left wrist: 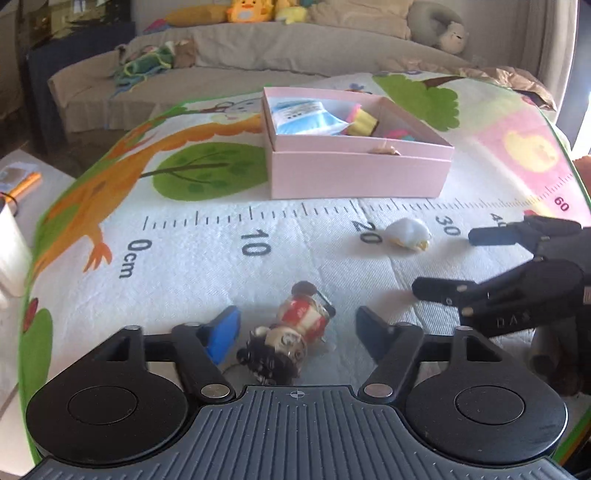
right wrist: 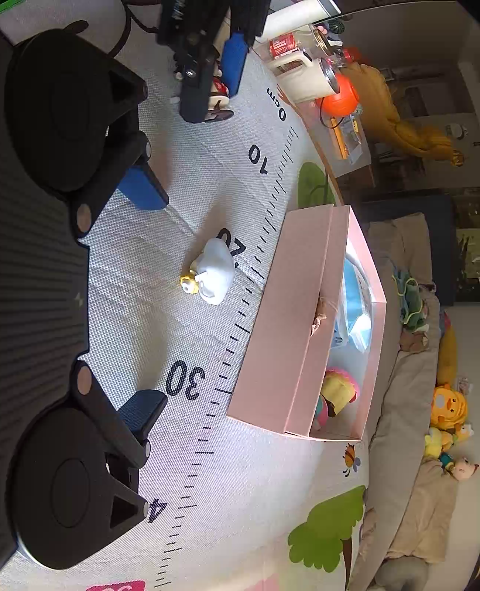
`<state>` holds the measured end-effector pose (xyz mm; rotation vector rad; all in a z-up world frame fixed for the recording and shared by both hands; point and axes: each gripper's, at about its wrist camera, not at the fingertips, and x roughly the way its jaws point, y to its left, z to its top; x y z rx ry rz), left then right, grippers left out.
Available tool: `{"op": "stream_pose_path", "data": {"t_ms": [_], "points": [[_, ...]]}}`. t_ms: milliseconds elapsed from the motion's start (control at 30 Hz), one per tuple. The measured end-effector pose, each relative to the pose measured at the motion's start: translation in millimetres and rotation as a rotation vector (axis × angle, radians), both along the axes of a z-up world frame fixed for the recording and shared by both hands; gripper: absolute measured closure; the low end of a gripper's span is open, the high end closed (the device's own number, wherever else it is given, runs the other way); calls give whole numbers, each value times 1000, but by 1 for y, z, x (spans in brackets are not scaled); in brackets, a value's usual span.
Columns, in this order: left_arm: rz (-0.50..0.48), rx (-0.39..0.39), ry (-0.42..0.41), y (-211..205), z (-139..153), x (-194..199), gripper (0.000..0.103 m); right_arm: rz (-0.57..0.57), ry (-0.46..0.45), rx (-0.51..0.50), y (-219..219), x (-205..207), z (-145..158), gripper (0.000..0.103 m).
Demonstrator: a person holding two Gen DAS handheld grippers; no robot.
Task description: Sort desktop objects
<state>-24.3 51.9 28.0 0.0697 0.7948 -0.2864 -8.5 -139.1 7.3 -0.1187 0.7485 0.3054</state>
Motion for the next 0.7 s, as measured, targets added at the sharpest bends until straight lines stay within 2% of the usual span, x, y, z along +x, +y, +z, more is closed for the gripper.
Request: {"op": "stream_pose_path", "data": {"t_ms": [33, 100, 233, 467, 533, 633, 700], "points": [[18, 24, -22, -1, -1, -7, 11, 0, 0, 0, 0, 0, 0, 0], [42, 57, -40, 0, -3, -17, 11, 0, 0, 1, 0, 0, 0, 0], [54, 62, -12, 9, -8, -20, 8, 0, 0, 0, 0, 0, 0, 0], [240, 262, -78, 36, -5, -13, 6, 1, 0, 1, 0, 0, 0, 0], [241, 228, -78, 45, 0, -14, 6, 1, -1, 3, 0, 0, 0, 0], [142, 104, -65, 43, 8, -18, 3, 2, 0, 3, -1, 0, 1, 0], [87, 72, -62, 31, 9, -19, 3, 1, 1, 2, 0, 1, 1, 0]]}}
